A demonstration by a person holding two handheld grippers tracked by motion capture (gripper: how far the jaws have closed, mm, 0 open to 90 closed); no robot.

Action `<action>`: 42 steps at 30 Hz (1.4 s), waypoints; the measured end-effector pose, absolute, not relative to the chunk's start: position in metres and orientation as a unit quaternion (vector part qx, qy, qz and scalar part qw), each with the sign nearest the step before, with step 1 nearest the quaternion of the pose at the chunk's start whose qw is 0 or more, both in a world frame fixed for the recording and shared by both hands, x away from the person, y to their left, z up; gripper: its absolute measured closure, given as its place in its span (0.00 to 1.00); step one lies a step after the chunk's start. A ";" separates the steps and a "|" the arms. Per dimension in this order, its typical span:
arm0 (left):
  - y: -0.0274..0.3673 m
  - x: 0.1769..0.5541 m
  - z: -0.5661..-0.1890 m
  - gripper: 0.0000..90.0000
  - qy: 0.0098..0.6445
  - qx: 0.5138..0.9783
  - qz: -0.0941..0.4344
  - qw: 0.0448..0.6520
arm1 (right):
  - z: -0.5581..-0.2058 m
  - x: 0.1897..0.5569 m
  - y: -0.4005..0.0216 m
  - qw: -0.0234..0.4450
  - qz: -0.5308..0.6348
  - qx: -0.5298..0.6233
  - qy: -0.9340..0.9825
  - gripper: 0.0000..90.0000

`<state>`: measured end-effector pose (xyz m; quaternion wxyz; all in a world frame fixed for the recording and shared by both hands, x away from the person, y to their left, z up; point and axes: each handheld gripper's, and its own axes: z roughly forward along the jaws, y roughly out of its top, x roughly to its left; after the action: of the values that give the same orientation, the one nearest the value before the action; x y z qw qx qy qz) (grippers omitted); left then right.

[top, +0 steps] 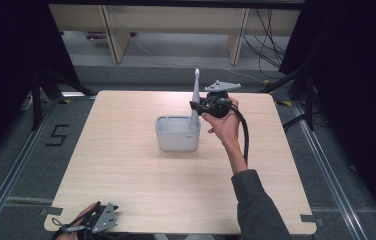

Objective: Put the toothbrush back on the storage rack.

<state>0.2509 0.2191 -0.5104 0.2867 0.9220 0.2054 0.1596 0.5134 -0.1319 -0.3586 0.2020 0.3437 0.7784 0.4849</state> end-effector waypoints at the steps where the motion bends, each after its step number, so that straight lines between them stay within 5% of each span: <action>1: 0.219 0.251 -0.510 0.18 0.206 0.922 0.160 0.286 | -0.360 0.515 -0.132 0.206 0.485 0.341 0.779 0.74; 42: 0.218 0.250 -0.511 0.18 0.205 0.923 0.158 0.286 | -0.410 0.519 -0.126 0.187 0.437 0.352 0.806 0.76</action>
<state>0.2504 0.2184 -0.5109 0.2857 0.9227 0.2048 0.1584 0.5186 -0.1258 -0.4104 0.1870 0.3519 0.8062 0.4373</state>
